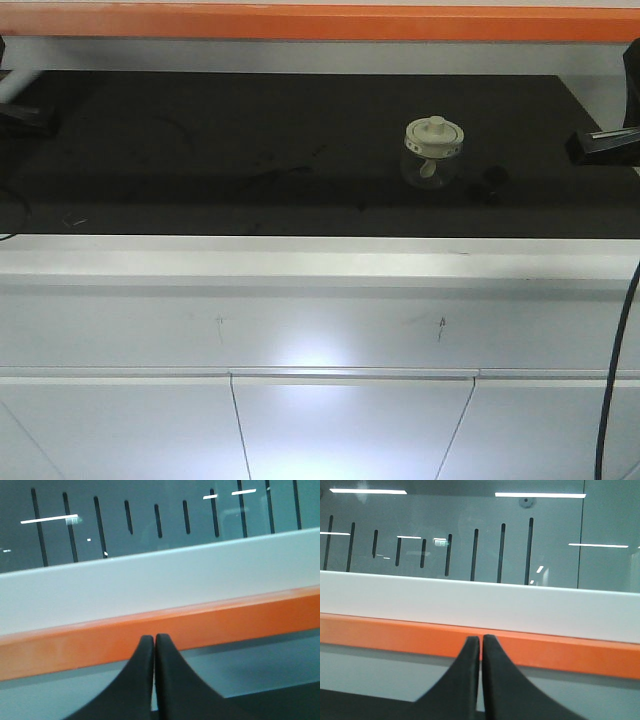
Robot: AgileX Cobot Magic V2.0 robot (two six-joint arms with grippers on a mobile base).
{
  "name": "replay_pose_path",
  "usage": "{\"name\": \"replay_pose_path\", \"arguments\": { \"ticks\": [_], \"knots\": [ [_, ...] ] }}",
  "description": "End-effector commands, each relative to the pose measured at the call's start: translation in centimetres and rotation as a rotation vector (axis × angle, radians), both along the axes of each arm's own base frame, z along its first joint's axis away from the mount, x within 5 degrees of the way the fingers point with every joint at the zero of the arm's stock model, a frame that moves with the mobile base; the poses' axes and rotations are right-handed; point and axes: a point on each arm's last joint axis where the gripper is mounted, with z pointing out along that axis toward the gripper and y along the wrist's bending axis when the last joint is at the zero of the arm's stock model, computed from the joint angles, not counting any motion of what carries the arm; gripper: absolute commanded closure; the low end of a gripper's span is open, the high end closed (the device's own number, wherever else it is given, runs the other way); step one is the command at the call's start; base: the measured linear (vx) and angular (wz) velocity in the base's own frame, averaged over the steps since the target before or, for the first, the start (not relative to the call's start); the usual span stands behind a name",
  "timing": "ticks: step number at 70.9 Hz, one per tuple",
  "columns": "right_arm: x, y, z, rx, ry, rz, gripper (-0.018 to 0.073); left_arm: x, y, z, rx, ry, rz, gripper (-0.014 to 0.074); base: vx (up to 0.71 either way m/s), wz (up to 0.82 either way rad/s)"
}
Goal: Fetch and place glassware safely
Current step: 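Release the sash and move the right gripper toward the glass jar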
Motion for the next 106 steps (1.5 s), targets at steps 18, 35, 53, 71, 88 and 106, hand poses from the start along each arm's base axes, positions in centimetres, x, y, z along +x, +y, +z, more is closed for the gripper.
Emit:
{"name": "replay_pose_path", "arguments": {
  "ticks": [18,35,53,71,88,106],
  "knots": [
    [-2.2,0.1,3.6,-0.005,-0.123,0.007,0.0563,-2.8,-0.1,4.6,-0.015,-0.159,-0.006,0.0603,0.0,0.0],
    [-2.8,0.7,3.6,-0.07,-0.058,0.049,0.0563,-3.8,0.0,5.1,-0.01,-0.103,0.005,0.0603,0.0,0.0],
    [-2.6,0.7,3.2,0.007,0.001,0.091,0.0563,-5.2,0.1,3.4,-0.008,-0.02,0.012,0.0603,0.0,0.0],
    [-2.8,1.7,2.3,-0.016,0.143,0.138,0.0563,-8.5,-0.3,-0.6,-0.042,0.072,-0.049,0.0603,0.0,0.0],
    [-2.9,3.9,1.5,-0.049,0.236,0.208,0.0563,-12.5,-1.5,-3.5,-0.022,0.158,-0.185,0.0603,0.0,0.0],
    [-3.3,4.1,1.3,-0.003,0.307,0.211,0.0563,-16.2,-1.8,-5.1,-0.053,0.214,-0.231,0.0603,0.0,0.0]
  ]
}}
